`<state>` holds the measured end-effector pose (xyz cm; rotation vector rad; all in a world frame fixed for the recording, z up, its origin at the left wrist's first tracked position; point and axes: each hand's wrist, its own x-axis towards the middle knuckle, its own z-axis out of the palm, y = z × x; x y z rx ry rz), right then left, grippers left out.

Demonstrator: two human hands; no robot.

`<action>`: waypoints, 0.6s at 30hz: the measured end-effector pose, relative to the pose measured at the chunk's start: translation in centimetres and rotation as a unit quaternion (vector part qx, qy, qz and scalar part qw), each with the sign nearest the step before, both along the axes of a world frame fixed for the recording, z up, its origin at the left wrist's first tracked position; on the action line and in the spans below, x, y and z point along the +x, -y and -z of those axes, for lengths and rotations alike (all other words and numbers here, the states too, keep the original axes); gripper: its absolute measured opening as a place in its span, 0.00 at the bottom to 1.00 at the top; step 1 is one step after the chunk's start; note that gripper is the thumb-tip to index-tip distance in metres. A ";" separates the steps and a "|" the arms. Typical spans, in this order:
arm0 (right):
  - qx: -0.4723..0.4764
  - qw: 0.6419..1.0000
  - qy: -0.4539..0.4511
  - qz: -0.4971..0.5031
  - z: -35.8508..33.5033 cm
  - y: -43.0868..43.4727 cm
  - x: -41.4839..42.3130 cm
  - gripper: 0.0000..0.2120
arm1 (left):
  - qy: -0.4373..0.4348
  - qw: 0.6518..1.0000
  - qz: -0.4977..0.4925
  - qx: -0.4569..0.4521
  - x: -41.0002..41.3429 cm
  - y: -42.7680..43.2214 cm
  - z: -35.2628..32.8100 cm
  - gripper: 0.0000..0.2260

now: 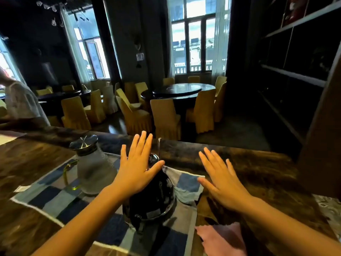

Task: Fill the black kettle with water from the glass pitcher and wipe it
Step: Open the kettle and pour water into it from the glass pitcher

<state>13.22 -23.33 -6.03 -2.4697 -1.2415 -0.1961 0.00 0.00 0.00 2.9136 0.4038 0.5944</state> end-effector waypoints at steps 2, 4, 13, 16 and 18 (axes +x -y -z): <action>0.010 0.999 -0.044 -0.024 0.2 -0.5 -0.5 0.38 | -0.002 0.999 -0.021 -0.038 -0.4 -0.2 0.4 0.44; 0.055 0.993 -0.098 -0.044 -0.1 -1.5 -0.8 0.31 | -0.001 0.995 -0.043 -0.092 -1.1 -0.6 1.1 0.43; 0.136 0.980 -0.115 -0.087 -6.6 -12.3 -3.5 0.14 | 0.099 0.959 -0.069 -0.255 -2.1 -0.9 3.7 0.27; 0.081 0.990 -0.100 -0.061 -7.3 -15.2 -4.0 0.15 | 0.099 0.940 -0.075 -0.317 -2.3 -0.4 3.4 0.31; 0.066 0.994 -0.074 -0.051 -7.1 -16.5 -4.0 0.16 | 0.096 0.933 -0.075 -0.339 -2.4 -0.3 3.4 0.32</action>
